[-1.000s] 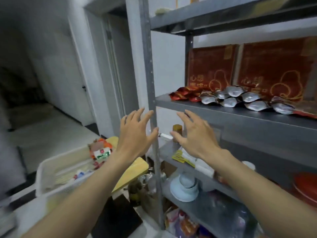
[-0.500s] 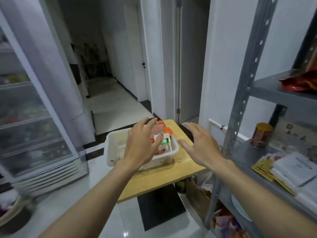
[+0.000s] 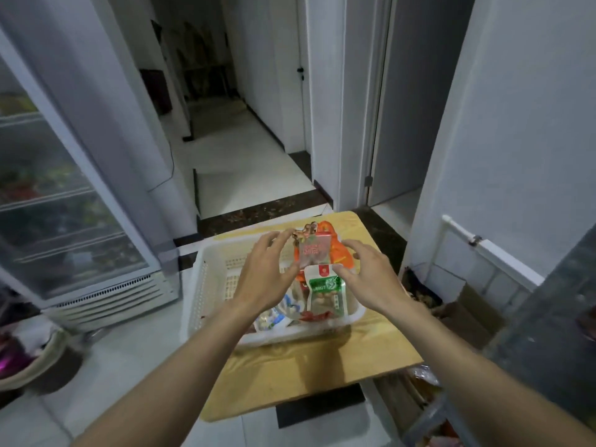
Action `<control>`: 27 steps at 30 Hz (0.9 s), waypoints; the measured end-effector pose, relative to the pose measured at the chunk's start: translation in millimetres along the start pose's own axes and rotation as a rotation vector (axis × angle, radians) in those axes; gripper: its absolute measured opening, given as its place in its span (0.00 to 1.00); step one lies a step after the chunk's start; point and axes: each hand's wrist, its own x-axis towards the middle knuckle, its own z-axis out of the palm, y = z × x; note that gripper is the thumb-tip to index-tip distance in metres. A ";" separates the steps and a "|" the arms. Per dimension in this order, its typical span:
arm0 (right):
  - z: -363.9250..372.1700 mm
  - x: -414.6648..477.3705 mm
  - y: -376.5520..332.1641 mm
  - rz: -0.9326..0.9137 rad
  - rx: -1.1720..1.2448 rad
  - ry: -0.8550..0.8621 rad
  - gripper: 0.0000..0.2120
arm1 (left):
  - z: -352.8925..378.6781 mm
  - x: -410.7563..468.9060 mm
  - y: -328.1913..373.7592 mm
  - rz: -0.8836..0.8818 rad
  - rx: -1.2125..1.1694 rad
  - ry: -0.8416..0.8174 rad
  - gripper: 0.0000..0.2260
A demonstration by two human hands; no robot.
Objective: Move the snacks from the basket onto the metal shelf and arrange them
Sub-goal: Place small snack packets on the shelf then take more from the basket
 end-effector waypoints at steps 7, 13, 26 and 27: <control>49.7 88.1 23.4 0.128 0.129 -0.074 0.25 | 52.6 66.9 -56.3 -0.060 -0.132 -0.124 0.28; 83.6 143.2 40.6 0.242 0.165 -0.133 0.23 | 98.3 109.0 -91.2 -0.135 -0.245 -0.299 0.26; 112.7 173.3 54.1 0.189 0.284 -0.261 0.28 | 133.5 127.0 -105.7 -0.269 -0.704 -0.385 0.19; 112.6 173.3 52.0 0.161 0.292 -0.255 0.27 | 132.4 126.2 -106.9 -0.270 -0.724 -0.360 0.19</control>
